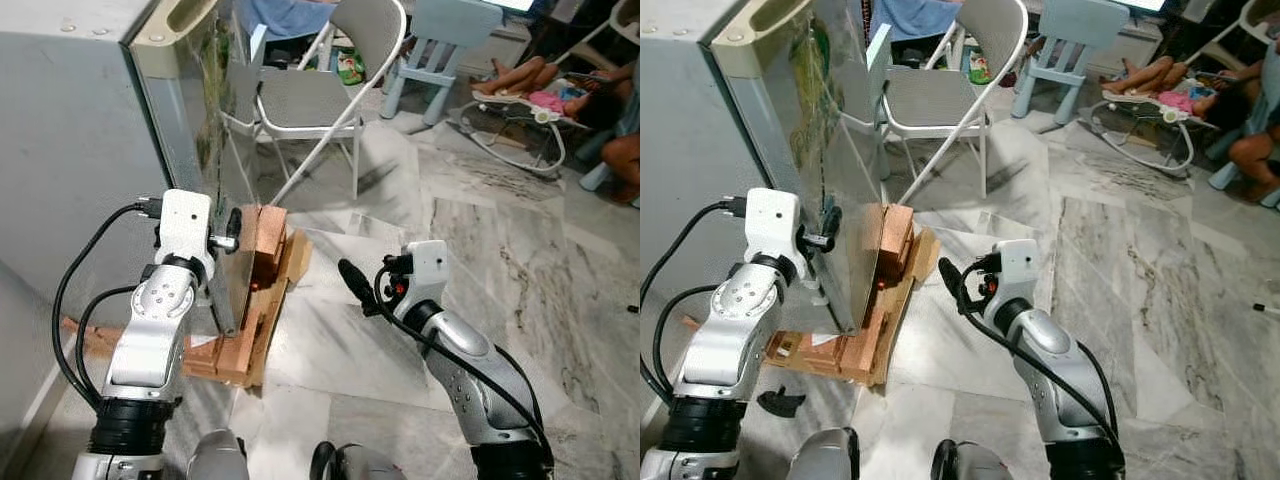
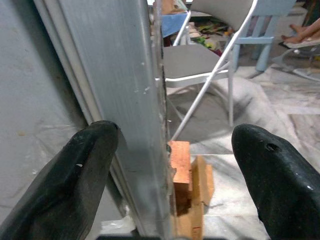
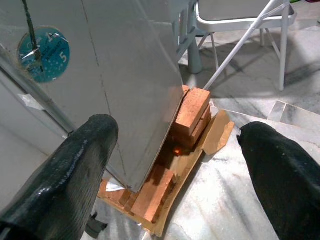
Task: Restocking fridge
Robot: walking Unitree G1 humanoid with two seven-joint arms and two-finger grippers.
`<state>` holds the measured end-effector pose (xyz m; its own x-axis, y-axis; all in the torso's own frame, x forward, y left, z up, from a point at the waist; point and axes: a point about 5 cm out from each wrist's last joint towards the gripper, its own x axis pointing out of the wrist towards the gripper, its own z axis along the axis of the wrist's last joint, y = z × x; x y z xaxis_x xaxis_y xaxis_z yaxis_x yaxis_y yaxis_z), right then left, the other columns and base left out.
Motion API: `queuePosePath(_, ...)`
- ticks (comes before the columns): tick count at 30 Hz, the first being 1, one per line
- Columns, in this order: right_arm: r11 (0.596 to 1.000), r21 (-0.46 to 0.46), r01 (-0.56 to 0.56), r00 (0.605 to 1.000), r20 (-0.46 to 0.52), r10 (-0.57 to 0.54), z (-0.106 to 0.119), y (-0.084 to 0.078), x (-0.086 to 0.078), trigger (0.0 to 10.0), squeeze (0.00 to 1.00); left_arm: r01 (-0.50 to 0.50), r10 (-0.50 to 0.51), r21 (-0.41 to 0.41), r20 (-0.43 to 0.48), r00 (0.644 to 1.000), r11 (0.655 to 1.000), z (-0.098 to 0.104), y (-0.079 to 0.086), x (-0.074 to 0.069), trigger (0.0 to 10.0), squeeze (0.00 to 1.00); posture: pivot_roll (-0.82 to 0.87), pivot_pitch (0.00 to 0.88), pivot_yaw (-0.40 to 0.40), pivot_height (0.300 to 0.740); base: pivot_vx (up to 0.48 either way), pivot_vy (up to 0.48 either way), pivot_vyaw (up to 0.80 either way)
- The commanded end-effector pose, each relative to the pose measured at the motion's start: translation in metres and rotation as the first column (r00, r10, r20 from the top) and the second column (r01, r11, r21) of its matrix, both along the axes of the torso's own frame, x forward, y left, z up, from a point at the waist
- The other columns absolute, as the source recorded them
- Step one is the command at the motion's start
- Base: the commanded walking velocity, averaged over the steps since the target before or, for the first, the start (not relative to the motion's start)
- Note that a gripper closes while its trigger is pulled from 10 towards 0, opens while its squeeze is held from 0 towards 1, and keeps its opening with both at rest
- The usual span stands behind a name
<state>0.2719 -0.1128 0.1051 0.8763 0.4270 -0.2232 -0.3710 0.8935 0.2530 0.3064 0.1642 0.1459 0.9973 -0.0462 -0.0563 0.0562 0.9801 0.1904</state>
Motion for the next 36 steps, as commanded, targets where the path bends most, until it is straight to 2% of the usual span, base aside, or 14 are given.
queuePosePath(1,1.000,-0.013,0.014,1.000,0.001,-0.014,-0.001,-0.004,0.001,10.0,0.00,-0.024,0.024,0.005,0.018,1.000,1.000,0.007,0.002,0.003,10.0,0.00,0.14,0.115,-0.112,0.740,0.000,0.000,0.00)
queuePosePath(5,1.000,-0.022,0.017,1.000,-0.004,-0.017,-0.002,-0.006,-0.001,10.0,0.00,0.032,-0.032,-0.011,-0.024,0.999,0.999,0.003,-0.003,-0.004,10.0,0.00,0.14,0.117,-0.110,0.740,0.000,0.000,0.00)
queuePosePath(7,1.000,-0.024,0.017,1.000,-0.007,-0.017,-0.003,-0.007,-0.001,10.0,0.00,0.045,-0.044,0.018,-0.063,0.997,0.999,-0.005,-0.003,-0.007,10.0,0.00,0.14,0.118,-0.111,0.740,0.000,0.000,0.00)
queuePosePath(10,0.999,-0.028,0.016,1.000,-0.011,-0.016,-0.004,-0.006,-0.001,10.0,0.00,0.011,-0.008,0.033,-0.080,0.997,0.999,-0.011,0.001,-0.009,10.0,0.00,0.14,0.119,-0.115,0.740,0.000,0.000,0.00)
queuePosePath(13,1.000,-0.028,0.012,1.000,-0.009,-0.012,-0.003,-0.005,0.000,10.0,0.00,0.013,-0.012,0.016,-0.050,0.999,1.000,-0.005,0.000,-0.004,10.0,0.00,0.14,0.117,-0.117,0.740,0.000,0.000,0.00)
queuePosePath(20,1.000,-0.012,0.027,1.000,0.013,-0.027,0.005,-0.004,0.005,10.0,0.00,-0.008,0.009,0.024,-0.042,0.999,1.000,-0.003,0.002,0.007,10.0,0.00,0.13,0.112,-0.114,0.740,0.000,0.000,0.00)
queuePosePath(27,0.999,-0.021,0.028,1.000,0.005,-0.028,0.001,-0.006,0.003,10.0,0.00,-0.006,0.006,0.026,-0.022,1.000,1.000,0.000,-0.002,0.014,10.0,0.00,0.13,0.112,-0.117,0.740,0.000,0.000,0.00)
queuePosePath(29,0.999,-0.019,0.027,1.000,0.006,-0.027,0.002,-0.005,0.003,10.0,0.00,-0.051,0.051,0.047,0.003,0.999,0.998,0.003,0.002,0.023,10.0,0.00,0.13,0.112,-0.114,0.740,0.000,0.000,0.00)
queuePosePath(36,0.999,-0.028,0.023,1.000,-0.020,-0.023,-0.001,-0.011,-0.002,10.0,0.00,-0.100,0.099,0.044,0.021,0.995,0.994,0.008,0.006,0.032,10.0,0.00,0.12,0.117,-0.110,0.740,0.000,0.000,0.00)
